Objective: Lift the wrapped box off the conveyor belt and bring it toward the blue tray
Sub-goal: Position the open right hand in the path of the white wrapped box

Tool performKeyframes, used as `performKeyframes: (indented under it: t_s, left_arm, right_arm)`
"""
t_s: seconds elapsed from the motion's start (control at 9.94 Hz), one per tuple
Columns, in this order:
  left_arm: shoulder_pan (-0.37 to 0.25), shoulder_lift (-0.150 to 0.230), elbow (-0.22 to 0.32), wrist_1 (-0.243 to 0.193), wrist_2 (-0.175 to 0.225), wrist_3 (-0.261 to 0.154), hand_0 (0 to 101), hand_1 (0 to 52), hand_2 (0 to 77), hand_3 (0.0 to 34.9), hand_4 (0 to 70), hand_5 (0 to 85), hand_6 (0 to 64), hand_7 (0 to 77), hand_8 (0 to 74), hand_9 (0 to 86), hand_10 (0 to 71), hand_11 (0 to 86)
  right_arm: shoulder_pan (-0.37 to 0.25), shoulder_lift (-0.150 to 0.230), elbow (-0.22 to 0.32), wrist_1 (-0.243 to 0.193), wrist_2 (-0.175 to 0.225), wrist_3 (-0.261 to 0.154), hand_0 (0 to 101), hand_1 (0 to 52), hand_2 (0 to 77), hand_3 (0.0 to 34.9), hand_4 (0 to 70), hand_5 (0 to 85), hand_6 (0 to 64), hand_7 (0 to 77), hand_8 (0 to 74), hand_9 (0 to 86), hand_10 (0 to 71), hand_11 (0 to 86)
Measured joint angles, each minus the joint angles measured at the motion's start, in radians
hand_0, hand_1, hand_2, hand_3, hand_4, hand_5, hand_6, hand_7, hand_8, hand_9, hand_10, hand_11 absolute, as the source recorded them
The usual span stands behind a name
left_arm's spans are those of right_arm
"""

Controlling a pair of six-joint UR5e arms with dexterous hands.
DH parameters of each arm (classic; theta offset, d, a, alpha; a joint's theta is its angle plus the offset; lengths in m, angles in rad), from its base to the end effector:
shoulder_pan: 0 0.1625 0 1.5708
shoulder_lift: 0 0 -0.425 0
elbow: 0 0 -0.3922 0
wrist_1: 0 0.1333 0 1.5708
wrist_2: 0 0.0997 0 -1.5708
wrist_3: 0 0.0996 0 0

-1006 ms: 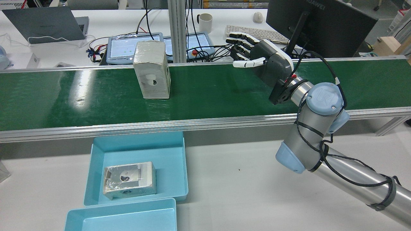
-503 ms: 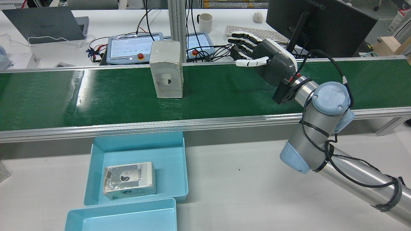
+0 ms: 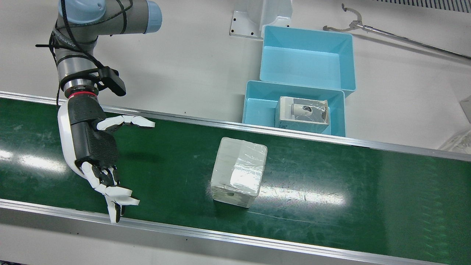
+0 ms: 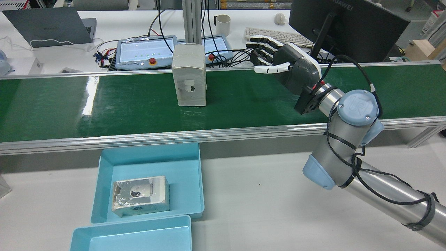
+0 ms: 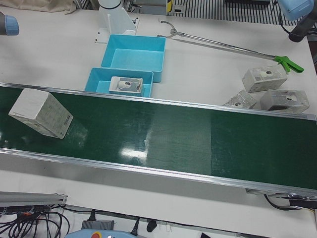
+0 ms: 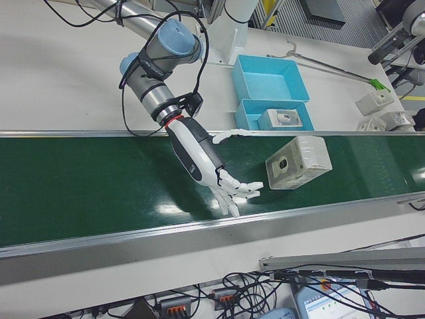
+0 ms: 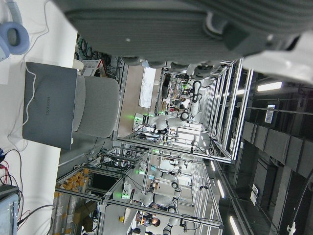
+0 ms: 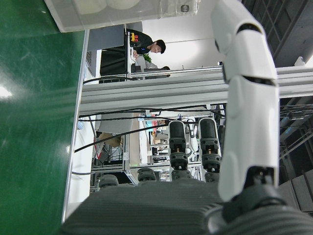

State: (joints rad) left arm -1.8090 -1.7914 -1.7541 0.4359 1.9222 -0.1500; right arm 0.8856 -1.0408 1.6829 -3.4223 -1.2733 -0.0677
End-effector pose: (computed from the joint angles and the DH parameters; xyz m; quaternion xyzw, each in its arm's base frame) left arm -0.2246 -0.5052 0.5257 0.0952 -0.6899 0.7174 0.0171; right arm -0.2876 -0.6087 0.3539 -0.1670 -0.8007 0.5677 0.0933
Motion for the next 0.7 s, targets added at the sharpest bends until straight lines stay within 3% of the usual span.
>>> performKeyframes:
  t_s: [0.2,0.6,0.7]
  left_arm:
    - [0.0,0.0,0.0,0.0,0.0,0.0,0,0.0,1.1,0.0,0.0,1.1,0.0,0.5,0.5,0.0,0.5,0.0]
    - [0.0,0.0,0.0,0.0,0.0,0.0,0,0.0,0.5,0.0,0.0,1.1,0.0,0.5,0.5,0.0,0.5,0.0]
    - [0.0,0.0,0.0,0.0,0.0,0.0,0,0.0,0.5,0.0,0.0,1.1,0.0,0.5,0.5,0.0,0.5,0.0]
  right_arm:
    - [-0.006,0.002,-0.005,-0.001,0.001,-0.003,48,16.9,21.3,16.1,9.8,26.7,3.8,23.5,0.0,2.7,0.0,1.6]
    - [-0.019,0.006,-0.006,-0.001,0.004,-0.006,48,16.9,21.3,15.8,13.1,26.7,4.4,23.5,0.0,3.3,0.0,1.6]
    - [-0.02,0.006,-0.006,-0.002,0.005,-0.006,48,16.9,21.3,16.3,9.8,26.7,4.4,23.5,0.0,2.7,0.0,1.6]
